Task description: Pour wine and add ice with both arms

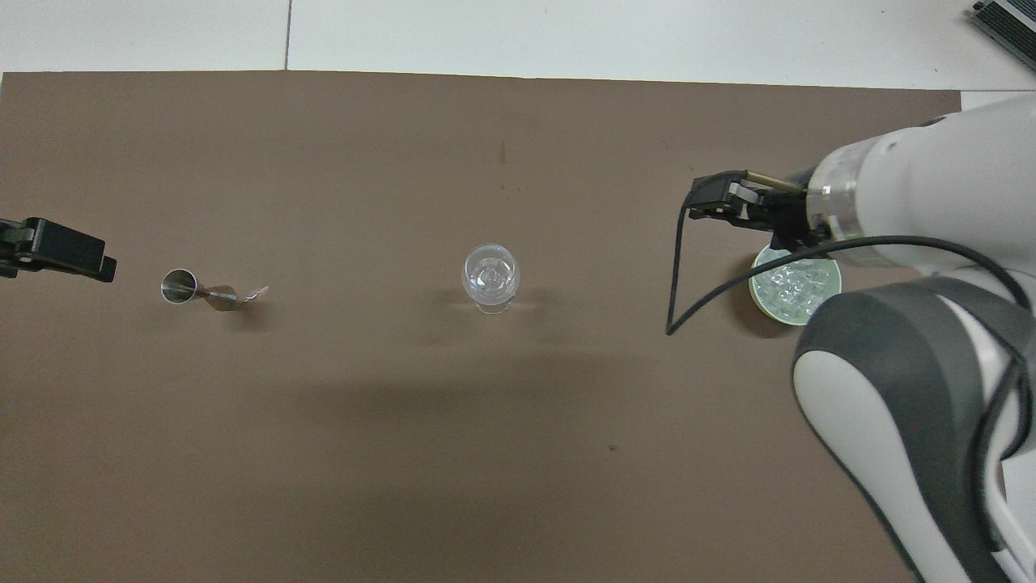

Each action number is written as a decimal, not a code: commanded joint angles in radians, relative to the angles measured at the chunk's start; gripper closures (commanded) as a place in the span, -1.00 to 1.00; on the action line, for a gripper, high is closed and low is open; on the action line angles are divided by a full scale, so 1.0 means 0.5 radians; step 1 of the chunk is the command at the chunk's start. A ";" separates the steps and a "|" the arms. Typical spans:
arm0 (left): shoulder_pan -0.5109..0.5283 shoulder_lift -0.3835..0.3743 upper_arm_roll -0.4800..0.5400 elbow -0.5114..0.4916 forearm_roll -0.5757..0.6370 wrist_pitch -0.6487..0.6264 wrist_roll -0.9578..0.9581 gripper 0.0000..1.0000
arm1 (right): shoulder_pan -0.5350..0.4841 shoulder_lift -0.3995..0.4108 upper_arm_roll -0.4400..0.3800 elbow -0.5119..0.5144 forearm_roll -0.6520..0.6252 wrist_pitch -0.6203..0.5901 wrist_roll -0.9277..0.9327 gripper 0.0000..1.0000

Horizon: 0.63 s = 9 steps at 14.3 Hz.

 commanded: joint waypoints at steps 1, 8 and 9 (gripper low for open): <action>0.001 -0.060 0.001 -0.070 0.041 0.023 0.009 -1.00 | -0.116 -0.061 0.021 0.016 -0.179 -0.147 -0.323 -1.00; 0.001 -0.060 0.001 -0.070 0.041 0.023 0.009 -1.00 | -0.140 -0.028 -0.016 0.237 -0.269 -0.424 -0.514 -1.00; 0.001 -0.060 0.001 -0.070 0.041 0.023 0.009 -1.00 | -0.153 -0.025 -0.019 0.237 -0.254 -0.424 -0.527 -1.00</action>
